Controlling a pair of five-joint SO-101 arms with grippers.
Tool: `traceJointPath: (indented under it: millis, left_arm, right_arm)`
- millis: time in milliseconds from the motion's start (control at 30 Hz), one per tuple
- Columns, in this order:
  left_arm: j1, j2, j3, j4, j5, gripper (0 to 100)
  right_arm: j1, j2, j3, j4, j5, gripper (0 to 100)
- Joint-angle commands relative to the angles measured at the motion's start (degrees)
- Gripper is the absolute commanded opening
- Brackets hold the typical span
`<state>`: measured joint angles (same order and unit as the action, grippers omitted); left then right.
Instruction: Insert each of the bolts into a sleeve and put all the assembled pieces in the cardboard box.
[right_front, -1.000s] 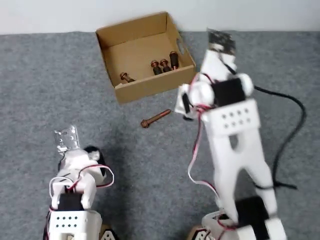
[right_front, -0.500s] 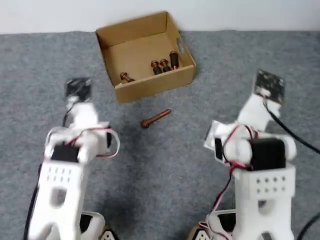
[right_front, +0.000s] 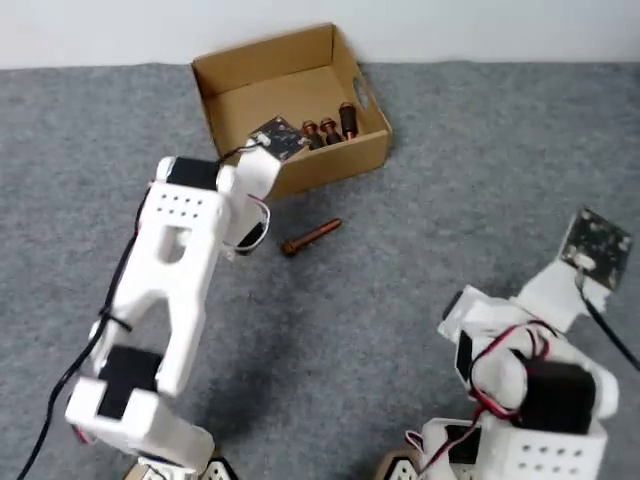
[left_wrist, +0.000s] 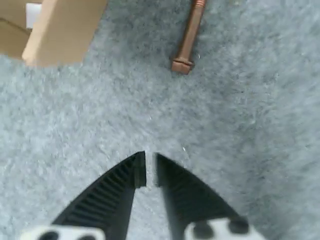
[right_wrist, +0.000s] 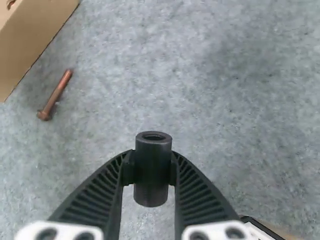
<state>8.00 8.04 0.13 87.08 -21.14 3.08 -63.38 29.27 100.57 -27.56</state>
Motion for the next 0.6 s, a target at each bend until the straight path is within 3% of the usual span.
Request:
traceJointPath:
  millis: [0,567]
  left_arm:
    - [0.6,3.9,-8.3,3.0,-1.1,17]
    - [7.8,33.2,-43.6,10.0,-1.2,19]
  right_arm:
    - [1.8,-3.0,0.8,2.1,-0.4,0.8]
    - [1.8,-6.2,1.1,2.1,-0.4,0.8]
